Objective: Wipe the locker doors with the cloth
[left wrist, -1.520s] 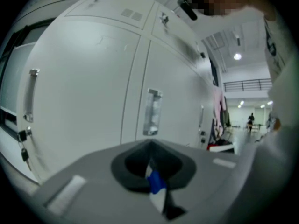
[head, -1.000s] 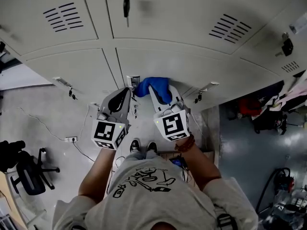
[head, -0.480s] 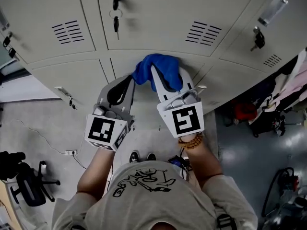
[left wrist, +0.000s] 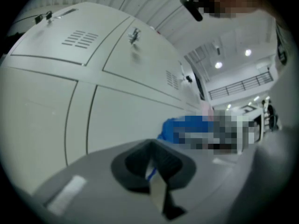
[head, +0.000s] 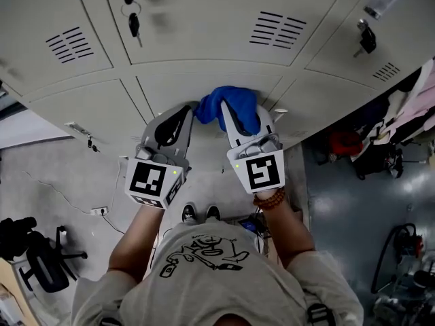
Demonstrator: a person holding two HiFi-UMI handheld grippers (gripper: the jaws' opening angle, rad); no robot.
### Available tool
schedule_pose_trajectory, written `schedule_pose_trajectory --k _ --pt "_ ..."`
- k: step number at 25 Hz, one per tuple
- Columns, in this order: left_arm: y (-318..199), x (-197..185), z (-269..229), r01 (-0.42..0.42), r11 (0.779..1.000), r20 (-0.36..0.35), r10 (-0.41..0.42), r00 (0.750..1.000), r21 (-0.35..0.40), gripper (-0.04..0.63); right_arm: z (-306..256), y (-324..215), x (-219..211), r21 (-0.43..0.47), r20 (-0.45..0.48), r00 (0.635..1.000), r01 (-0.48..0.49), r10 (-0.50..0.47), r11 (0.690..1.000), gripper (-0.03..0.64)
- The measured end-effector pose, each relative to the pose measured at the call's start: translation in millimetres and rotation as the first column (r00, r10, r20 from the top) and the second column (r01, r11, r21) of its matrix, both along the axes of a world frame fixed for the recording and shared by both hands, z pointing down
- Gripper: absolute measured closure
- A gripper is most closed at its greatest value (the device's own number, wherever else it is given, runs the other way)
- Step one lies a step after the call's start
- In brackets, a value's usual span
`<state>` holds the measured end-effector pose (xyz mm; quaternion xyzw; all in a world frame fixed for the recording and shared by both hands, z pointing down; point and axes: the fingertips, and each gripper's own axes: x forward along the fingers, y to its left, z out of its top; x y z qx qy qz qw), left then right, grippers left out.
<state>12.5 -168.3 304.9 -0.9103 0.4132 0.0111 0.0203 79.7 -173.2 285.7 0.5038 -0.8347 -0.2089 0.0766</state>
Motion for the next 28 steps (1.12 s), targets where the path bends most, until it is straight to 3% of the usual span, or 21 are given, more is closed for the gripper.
schedule_pose_trajectory --k 17,28 --pt "-9.7 8.8 116.2 0.005 0.986 0.012 -0.003 1.000 -0.164 0.592 166.1 -3.9 -10.4 -0.178 -0.041 0.999 0.008 -0.015 0.984 0.594" --pt "-5.5 12.5 167.0 0.013 0.970 0.036 -0.004 0.999 -0.243 0.593 282.5 -7.6 4.9 -0.337 -0.162 0.987 -0.048 -0.007 0.940 0.594"
